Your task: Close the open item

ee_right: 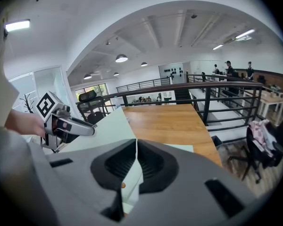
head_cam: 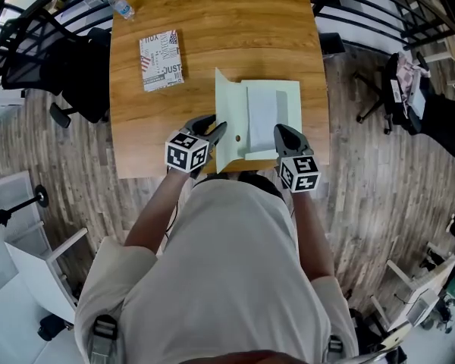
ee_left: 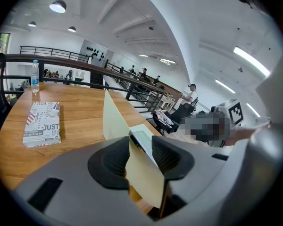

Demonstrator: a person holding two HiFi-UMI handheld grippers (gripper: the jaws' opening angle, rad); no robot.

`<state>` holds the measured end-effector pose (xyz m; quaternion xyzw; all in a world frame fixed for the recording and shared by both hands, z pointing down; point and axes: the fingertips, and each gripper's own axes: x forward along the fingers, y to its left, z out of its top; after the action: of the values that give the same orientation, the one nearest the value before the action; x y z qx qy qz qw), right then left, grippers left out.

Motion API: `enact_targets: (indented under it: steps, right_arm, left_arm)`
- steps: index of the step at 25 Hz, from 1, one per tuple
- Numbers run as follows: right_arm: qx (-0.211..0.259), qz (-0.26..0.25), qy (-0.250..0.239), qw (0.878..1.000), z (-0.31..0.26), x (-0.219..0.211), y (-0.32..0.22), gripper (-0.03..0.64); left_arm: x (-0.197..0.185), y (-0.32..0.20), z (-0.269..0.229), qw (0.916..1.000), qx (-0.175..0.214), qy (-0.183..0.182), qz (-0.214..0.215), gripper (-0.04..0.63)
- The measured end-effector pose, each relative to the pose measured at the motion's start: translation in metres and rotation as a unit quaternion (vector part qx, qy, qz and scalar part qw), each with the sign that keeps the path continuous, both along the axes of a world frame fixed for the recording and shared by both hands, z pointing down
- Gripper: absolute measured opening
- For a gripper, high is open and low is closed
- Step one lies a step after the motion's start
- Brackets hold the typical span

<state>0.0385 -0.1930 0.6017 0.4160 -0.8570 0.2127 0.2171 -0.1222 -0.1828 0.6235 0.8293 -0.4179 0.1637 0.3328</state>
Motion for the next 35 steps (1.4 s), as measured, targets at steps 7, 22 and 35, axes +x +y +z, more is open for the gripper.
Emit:
enact_targets:
  steps: [7,22,35]
  right_arm:
    - [0.001,0.002,-0.007,1.0,0.001,0.031,-0.011,0.011]
    - [-0.014,-0.008,-0.014,1.0,0.016,0.078,-0.03,0.011]
    - [-0.032,0.001,-0.01,0.999,0.034,0.126,-0.032,0.011]
  left_arm:
    - [0.041,-0.008,-0.007,1.0,0.005,-0.003,0.008,0.143]
    - [0.108,-0.028,-0.004,0.9998,-0.002,-0.005,0.022,0.164]
    - [0.166,-0.039,0.017,0.9987,-0.02,0.003,0.048,0.178]
